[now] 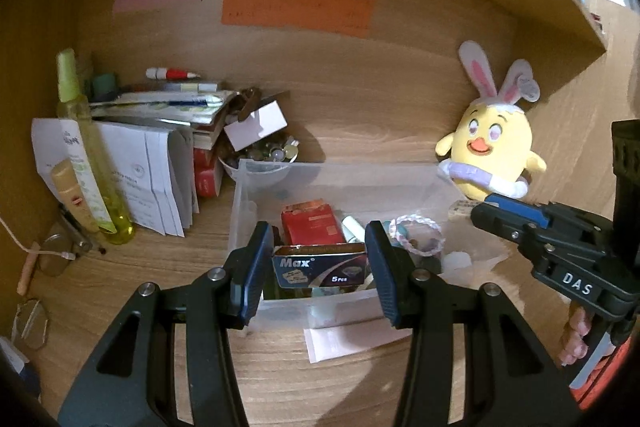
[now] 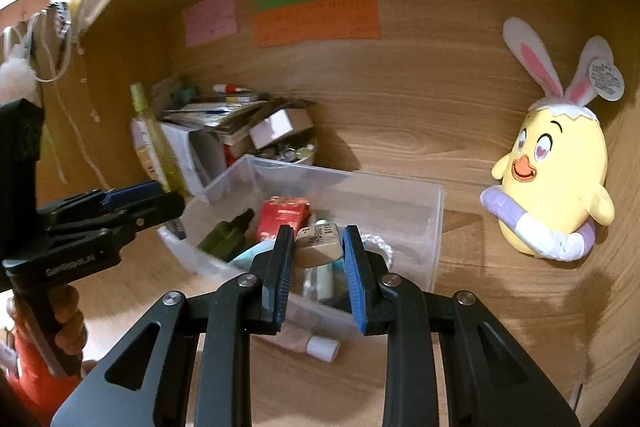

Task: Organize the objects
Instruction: 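Carry the blue staple box and eraser into the clear box and release both, then withdraw both tools toward the white tube lying beside the box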

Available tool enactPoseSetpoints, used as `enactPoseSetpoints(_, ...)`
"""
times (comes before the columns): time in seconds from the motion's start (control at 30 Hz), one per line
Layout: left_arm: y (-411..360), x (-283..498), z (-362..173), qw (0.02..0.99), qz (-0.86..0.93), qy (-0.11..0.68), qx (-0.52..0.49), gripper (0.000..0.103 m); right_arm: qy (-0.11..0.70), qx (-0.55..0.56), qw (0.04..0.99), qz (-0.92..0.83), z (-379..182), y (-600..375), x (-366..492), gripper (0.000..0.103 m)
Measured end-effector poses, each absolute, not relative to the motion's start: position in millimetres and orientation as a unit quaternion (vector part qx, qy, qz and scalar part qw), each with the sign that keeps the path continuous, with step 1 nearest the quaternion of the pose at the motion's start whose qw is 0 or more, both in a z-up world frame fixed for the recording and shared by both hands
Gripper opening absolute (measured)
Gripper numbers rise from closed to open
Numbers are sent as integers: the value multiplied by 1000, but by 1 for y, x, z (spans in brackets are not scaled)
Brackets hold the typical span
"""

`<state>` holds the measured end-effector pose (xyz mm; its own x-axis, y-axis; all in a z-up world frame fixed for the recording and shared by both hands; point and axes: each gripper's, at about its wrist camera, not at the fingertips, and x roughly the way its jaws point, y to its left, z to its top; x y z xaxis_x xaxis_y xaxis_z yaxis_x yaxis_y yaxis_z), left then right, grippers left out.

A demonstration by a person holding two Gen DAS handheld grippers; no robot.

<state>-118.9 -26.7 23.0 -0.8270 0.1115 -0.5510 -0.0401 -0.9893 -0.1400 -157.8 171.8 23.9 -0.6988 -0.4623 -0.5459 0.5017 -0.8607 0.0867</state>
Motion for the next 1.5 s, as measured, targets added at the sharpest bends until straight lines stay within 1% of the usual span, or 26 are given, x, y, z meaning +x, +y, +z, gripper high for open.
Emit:
enactPoseSetpoints(0.53, -39, -163, -9, 28, 936, -78, -341, 47, 43, 352, 253, -900, -18, 150, -196, 23)
enactPoseSetpoints(0.73, -37, -165, -13, 11, 937, -67, -342, 48, 50, 368, 245, -896, -23, 147, -199, 23)
enactPoseSetpoints(0.8, -36, -162, -11, 13, 938, -65, -339, 50, 54, 367, 246, -895, -22, 147, -198, 24)
enactPoseSetpoints(0.83, -35, -161, -10, 14, 939, -62, -337, 53, 53, 368, 248, -895, -21, 148, -196, 26)
enactPoseSetpoints(0.87, -34, -159, -8, 14, 941, -60, -333, 56, 50, 367, 250, -894, -19, 149, -195, 32)
enactPoseSetpoints(0.93, -30, -153, -3, 14, 944, -53, -325, 60, 46, 360, 253, -897, -14, 154, -190, 42)
enactPoseSetpoints(0.97, -29, -150, -1, 16, 945, -50, -322, 61, 45, 357, 253, -898, -12, 154, -188, 43)
enactPoseSetpoints(1.1, -24, -134, 4, 33, 947, -40, -317, 68, 45, 347, 261, -900, -5, 164, -175, 43)
enactPoseSetpoints(1.17, -22, -125, 3, 39, 946, -34, -321, 73, 50, 347, 270, -897, -3, 168, -168, 43)
enactPoseSetpoints(1.3, -20, -109, -3, 52, 941, -33, -332, 74, 57, 344, 277, -895, 0, 177, -154, 43)
enactPoseSetpoints(1.4, -21, -102, -13, 58, 935, -35, -347, 77, 57, 349, 285, -891, -2, 183, -144, 43)
enactPoseSetpoints(1.5, -21, -102, -26, 61, 927, -34, -368, 77, 62, 353, 287, -888, -8, 185, -136, 43)
